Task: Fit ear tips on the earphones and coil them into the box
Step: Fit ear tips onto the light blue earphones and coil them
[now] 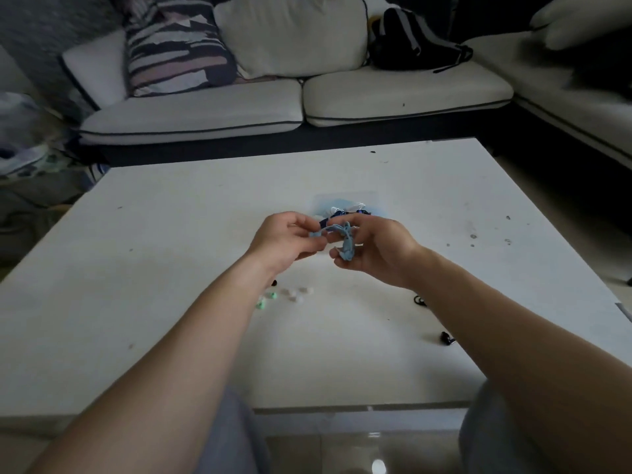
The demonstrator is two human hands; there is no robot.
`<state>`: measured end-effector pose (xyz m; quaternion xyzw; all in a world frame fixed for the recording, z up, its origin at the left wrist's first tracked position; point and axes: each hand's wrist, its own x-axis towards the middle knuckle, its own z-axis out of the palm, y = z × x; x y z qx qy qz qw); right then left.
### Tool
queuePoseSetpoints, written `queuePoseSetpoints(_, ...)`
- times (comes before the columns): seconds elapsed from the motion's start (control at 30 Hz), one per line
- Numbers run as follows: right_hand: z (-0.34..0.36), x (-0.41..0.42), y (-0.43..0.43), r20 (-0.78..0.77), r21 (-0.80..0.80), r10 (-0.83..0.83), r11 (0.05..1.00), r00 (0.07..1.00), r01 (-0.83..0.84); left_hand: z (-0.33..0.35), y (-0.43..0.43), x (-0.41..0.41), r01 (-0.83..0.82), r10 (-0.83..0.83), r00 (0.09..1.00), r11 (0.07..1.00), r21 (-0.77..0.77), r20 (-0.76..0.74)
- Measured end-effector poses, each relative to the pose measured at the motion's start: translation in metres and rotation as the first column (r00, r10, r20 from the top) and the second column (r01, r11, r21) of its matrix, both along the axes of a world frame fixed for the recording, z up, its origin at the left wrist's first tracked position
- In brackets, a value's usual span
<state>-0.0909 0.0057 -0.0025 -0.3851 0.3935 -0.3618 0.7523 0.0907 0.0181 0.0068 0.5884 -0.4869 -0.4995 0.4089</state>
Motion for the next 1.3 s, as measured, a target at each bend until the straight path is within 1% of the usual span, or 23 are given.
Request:
queuePoseSetpoints(0.07, 0.001, 0.005, -0.003, 0.013, 0.015, -0.006, 1.0, 1.0, 0.005, 0.001, 0.0, 0.006, -0.002, 0.005, 0.996, 1.0, -0.031, 0.091)
queuePoseSetpoints(0.13, 0.002, 0.013, -0.004, -0.087, -0.027, -0.006, 1.0, 0.996, 0.003, 0.001, 0.003, 0.011, -0.025, 0.029, 0.993, 0.999, -0.041, 0.113)
queuePoseSetpoints(0.2, 0.001, 0.021, -0.005, -0.225, -0.098, 0.017, 0.994, 0.974, -0.04, -0.001, 0.006, 0.015, -0.037, 0.038, 0.997, 0.999, -0.024, 0.07)
queuePoseSetpoints(0.27, -0.002, 0.03, -0.004, -0.29, -0.126, 0.041, 0.989, 0.956, -0.081, -0.002, 0.01, 0.021, -0.027, 0.027, 1.0, 1.0, 0.001, 0.005)
queuePoseSetpoints(0.37, -0.004, 0.039, -0.003, -0.291, -0.118, 0.059, 0.988, 0.955, -0.097, -0.001, 0.011, 0.028, -0.019, 0.02, 0.997, 1.0, 0.016, -0.072)
queuePoseSetpoints(0.43, -0.004, 0.042, -0.004, -0.271, -0.109, 0.047, 0.991, 0.962, -0.079, 0.0, 0.01, 0.034, -0.05, 0.057, 0.982, 0.998, 0.046, -0.182)
queuePoseSetpoints(0.5, -0.004, 0.044, -0.006, -0.258, -0.111, 0.012, 0.993, 0.966, -0.042, 0.0, 0.009, 0.039, -0.069, 0.095, 0.947, 0.993, 0.092, -0.307)
queuePoseSetpoints(0.53, -0.004, 0.044, -0.006, -0.262, -0.117, 0.004, 0.993, 0.965, -0.036, 0.0, 0.009, 0.04, -0.068, 0.1, 0.935, 0.992, 0.106, -0.34)
queuePoseSetpoints(0.7, -0.012, 0.05, -0.009, -0.274, -0.14, 0.023, 0.988, 0.961, -0.064, -0.012, 0.002, 0.047, -0.088, 0.125, 0.928, 0.989, 0.121, -0.352)
queuePoseSetpoints(0.83, -0.014, 0.056, -0.012, -0.263, -0.218, -0.031, 0.976, 0.964, -0.028, -0.019, -0.006, 0.044, -0.107, 0.135, 0.932, 0.989, 0.101, -0.337)
queuePoseSetpoints(0.87, -0.014, 0.057, -0.014, -0.271, -0.239, -0.052, 0.971, 0.961, -0.015, -0.022, -0.008, 0.045, -0.102, 0.127, 0.944, 0.99, 0.097, -0.303)
queuePoseSetpoints(0.9, -0.015, 0.056, -0.015, -0.277, -0.245, -0.069, 0.97, 0.958, -0.001, -0.024, -0.01, 0.046, -0.1, 0.117, 0.967, 0.991, 0.088, -0.227)
queuePoseSetpoints(0.93, -0.016, 0.055, -0.017, -0.276, -0.232, -0.077, 0.973, 0.958, 0.011, -0.029, -0.014, 0.05, -0.104, 0.109, 0.99, 0.993, 0.063, -0.088)
queuePoseSetpoints(0.97, -0.016, 0.054, -0.019, -0.265, -0.207, -0.08, 0.978, 0.961, 0.024, -0.035, -0.017, 0.056, -0.111, 0.108, 0.988, 0.994, 0.018, 0.113)
queuePoseSetpoints(1.0, -0.017, 0.052, -0.022, -0.247, -0.18, -0.078, 0.983, 0.966, 0.033, -0.041, -0.021, 0.063, -0.108, 0.112, 0.936, 0.994, -0.031, 0.334)
queuePoseSetpoints(1.03, -0.017, 0.051, -0.023, -0.23, -0.157, -0.075, 0.987, 0.97, 0.039, -0.046, -0.024, 0.07, -0.092, 0.111, 0.854, 0.994, -0.061, 0.509)
queuePoseSetpoints(1.07, -0.018, 0.05, -0.025, -0.22, -0.137, -0.073, 0.99, 0.973, 0.043, -0.051, -0.026, 0.076, -0.077, 0.096, 0.782, 0.995, -0.057, 0.616)
queuePoseSetpoints(1.1, -0.019, 0.049, -0.027, -0.214, -0.119, -0.074, 0.992, 0.974, 0.049, -0.055, -0.028, 0.081, -0.063, 0.065, 0.738, 0.998, -0.027, 0.672)
queuePoseSetpoints(1.13, -0.02, 0.048, -0.029, -0.213, -0.107, -0.077, 0.993, 0.974, 0.055, -0.058, -0.03, 0.083, -0.059, 0.033, 0.712, 0.998, 0.013, 0.701)
queuePoseSetpoints(1.23, -0.021, 0.046, -0.034, -0.229, -0.084, -0.057, 0.996, 0.972, 0.039, -0.065, -0.033, 0.082, -0.057, -0.043, 0.666, 0.992, 0.109, 0.745)
queuePoseSetpoints(1.3, -0.022, 0.046, -0.034, -0.246, -0.076, -0.022, 0.997, 0.969, 0.004, -0.068, -0.035, 0.08, -0.037, -0.077, 0.648, 0.99, 0.133, 0.758)
